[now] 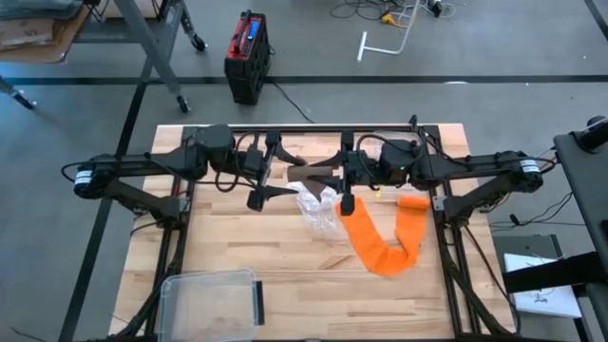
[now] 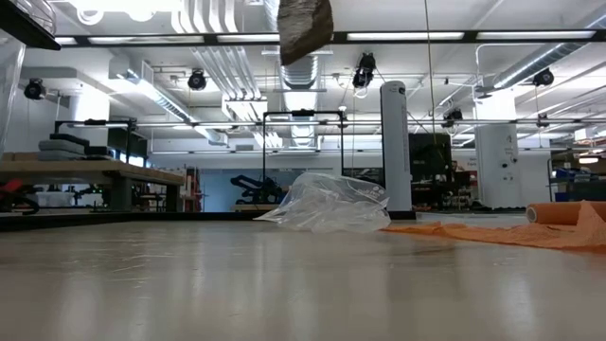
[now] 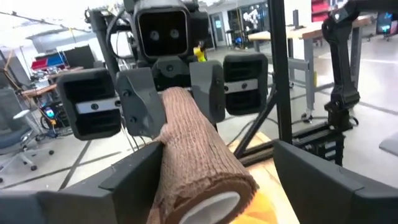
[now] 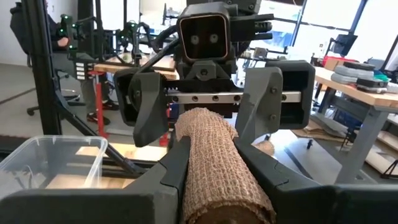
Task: Roll bandage
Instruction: Roll the brown bandage
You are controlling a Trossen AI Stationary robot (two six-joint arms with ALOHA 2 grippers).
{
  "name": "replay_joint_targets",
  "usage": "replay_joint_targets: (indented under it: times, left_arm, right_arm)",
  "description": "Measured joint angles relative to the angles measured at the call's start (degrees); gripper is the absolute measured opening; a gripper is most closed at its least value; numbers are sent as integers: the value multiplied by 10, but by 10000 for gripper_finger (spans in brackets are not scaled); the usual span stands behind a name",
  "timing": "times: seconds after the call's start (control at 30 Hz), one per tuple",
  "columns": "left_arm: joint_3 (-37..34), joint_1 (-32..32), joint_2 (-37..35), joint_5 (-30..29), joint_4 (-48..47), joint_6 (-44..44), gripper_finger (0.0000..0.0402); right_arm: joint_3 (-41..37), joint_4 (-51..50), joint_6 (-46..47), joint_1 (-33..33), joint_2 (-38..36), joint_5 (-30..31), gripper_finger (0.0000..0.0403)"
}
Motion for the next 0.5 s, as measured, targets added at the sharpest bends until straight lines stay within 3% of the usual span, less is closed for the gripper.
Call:
replay_joint_targets:
  times: [0.37,0.5]
  left_arm:
    - [0,-1,2,-41,23,-33,222]
    - [0,-1,2,-81,25,-30,192]
  right_arm:
    - [0,14,-1,0,1,3,91]
    - [0,15,-1,-1,1,6,91]
